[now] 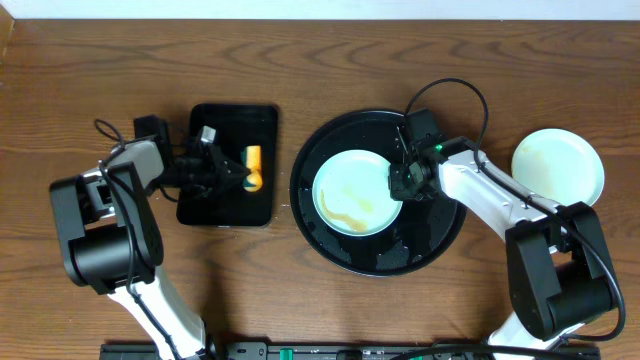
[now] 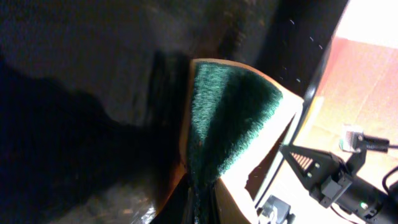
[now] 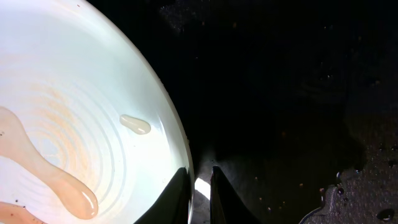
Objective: Clean dirty plates on tray and stack at the side
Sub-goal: 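Move the sponge with the left gripper back to the black rectangular tray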
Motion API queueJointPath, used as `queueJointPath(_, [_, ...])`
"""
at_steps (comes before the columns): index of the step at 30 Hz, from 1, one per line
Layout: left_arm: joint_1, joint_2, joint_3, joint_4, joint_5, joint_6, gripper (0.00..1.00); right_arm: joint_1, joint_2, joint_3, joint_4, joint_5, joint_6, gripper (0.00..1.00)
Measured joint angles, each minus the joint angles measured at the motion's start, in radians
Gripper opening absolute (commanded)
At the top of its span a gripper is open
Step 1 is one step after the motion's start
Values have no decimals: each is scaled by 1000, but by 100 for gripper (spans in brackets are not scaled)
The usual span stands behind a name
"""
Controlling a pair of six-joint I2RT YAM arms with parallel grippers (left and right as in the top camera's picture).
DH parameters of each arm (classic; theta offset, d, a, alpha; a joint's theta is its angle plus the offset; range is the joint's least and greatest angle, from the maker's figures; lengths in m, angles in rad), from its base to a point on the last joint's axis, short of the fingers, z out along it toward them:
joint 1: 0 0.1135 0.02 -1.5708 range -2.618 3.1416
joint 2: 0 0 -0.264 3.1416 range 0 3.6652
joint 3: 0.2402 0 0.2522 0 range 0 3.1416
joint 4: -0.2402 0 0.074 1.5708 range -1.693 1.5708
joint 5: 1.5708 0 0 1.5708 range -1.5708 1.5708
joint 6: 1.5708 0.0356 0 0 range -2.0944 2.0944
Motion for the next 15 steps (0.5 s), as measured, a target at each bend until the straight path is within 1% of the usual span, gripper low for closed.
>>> queueJointPath(6, [65,-31,0,-14,-64,3,8,0,0,0,-1,0,0,11])
queueJointPath(11, [79,-131,0,-17,-190,3,7,0,0,0,-1,0,0,11])
queueJointPath(15, [61,-217,0,-30,-288,3,8,0,0,0,-7,0,0,11])
